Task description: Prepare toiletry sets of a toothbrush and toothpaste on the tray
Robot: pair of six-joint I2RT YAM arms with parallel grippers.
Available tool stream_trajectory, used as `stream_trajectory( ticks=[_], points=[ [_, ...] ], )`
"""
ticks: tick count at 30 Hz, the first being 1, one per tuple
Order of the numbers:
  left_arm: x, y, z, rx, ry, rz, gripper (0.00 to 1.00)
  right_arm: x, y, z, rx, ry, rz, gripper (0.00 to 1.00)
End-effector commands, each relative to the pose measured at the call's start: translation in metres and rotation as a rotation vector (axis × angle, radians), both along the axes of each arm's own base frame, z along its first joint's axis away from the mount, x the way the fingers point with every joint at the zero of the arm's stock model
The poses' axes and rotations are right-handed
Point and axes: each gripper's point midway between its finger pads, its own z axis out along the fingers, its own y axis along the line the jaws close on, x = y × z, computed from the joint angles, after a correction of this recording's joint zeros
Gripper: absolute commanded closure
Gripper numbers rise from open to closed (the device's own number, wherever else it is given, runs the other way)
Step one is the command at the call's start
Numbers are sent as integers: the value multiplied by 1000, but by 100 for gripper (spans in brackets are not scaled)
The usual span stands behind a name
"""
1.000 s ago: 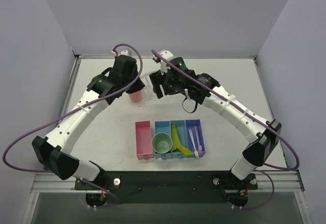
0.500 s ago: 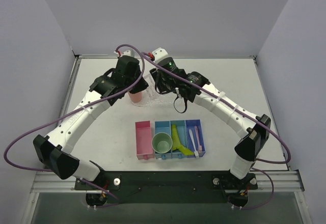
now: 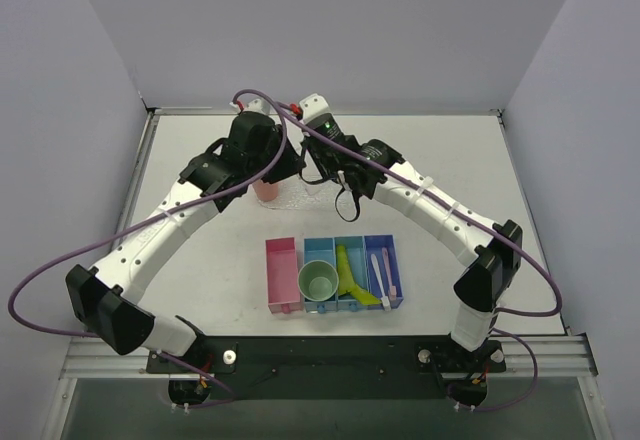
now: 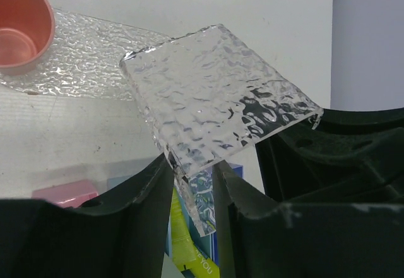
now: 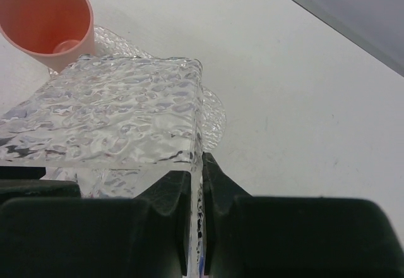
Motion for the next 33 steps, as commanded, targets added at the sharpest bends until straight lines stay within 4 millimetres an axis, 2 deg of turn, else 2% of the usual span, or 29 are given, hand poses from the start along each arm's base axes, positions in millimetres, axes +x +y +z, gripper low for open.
stream_trajectory(
  ticks=[1, 4, 5, 6, 7, 8, 9, 11, 12, 14, 15, 16, 17, 18, 20, 24, 26, 28, 29, 30, 33],
  points=[
    [1, -9, 39, -93, -132, -50, 55, -2, 1, 26, 61, -28, 13, 100],
    [-4, -8, 43, -106, -171, -72, 45, 1, -4, 28, 107, -12, 1, 100],
    [-8, -4, 52, -117, -198, -76, 42, 1, -7, 31, 122, -12, -3, 100],
    [-11, -3, 45, -111, -196, -82, 30, 2, -9, 32, 137, -7, -11, 100],
    [-11, -3, 50, -124, -223, -85, 26, 1, -8, 31, 169, 10, -15, 100],
    [-16, 1, 59, -133, -255, -91, 23, 5, -17, 32, 190, 18, -33, 100],
    [-18, 1, 53, -132, -256, -100, 21, 5, -17, 32, 210, 31, -24, 100],
    [-21, 3, 66, -161, -313, -112, 17, 8, -20, 33, 246, 49, -13, 100],
    [-25, 1, 60, -167, -314, -138, 16, 8, -22, 30, 254, 61, -10, 100],
    [-24, 4, 71, -201, -372, -152, 13, 3, -17, 34, 326, 101, 41, 100],
    [-27, 2, 73, -223, -378, -187, 13, 7, -25, 29, 357, 123, 29, 100],
    [-23, 4, 71, -245, -382, -194, 12, 9, -23, 34, 403, 121, 46, 100],
    [-22, 6, 73, -282, -376, -196, 12, 1, -18, 42, 457, 133, 96, 100],
    [-17, 14, 74, -314, -371, -210, 12, 3, -22, 45, 496, 132, 92, 100],
    [-9, 25, 81, -358, -398, -211, 12, -7, -15, 59, 562, 136, 181, 100],
    [-11, 21, 93, -390, -408, -304, 12, -20, -12, 78, 693, 195, 236, 100],
    [-10, 19, 89, -408, -379, -311, 12, -19, -16, 86, 758, 194, 248, 100],
    [-10, 15, 95, -453, -395, -323, 12, -20, -16, 99, 832, 192, 273, 100],
    [-10, 14, 92, -468, -388, -325, 12, -20, -16, 96, 850, 204, 276, 100],
    [-11, 11, 99, -493, -415, -342, 13, -23, -11, 104, 882, 199, 323, 100],
    [-14, 6, 108, -562, -426, -366, 14, -19, -11, 103, 943, 235, 322, 100]
  ],
)
